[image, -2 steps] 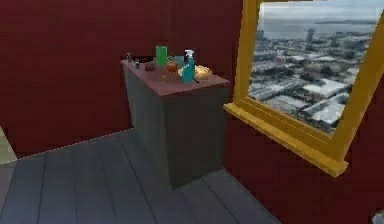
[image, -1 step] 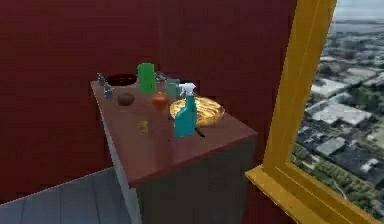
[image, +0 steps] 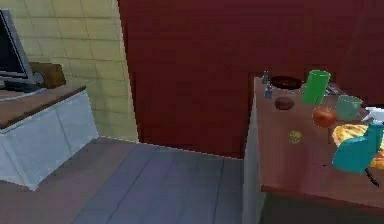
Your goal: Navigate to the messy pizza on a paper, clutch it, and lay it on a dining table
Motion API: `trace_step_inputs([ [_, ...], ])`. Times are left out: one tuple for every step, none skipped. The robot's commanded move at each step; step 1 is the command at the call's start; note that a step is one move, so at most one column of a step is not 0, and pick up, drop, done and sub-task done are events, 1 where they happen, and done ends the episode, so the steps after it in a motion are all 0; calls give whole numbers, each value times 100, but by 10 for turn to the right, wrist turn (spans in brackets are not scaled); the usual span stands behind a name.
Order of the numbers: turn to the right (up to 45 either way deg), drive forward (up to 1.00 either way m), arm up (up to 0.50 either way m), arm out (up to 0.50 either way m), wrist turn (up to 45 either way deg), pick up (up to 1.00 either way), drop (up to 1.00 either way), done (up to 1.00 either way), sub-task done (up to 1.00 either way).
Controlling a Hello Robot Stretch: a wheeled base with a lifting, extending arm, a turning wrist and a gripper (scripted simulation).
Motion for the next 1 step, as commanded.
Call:
trace_step_inputs([
  [-390, 0, 0, 0, 0, 0, 0, 0, 0],
])
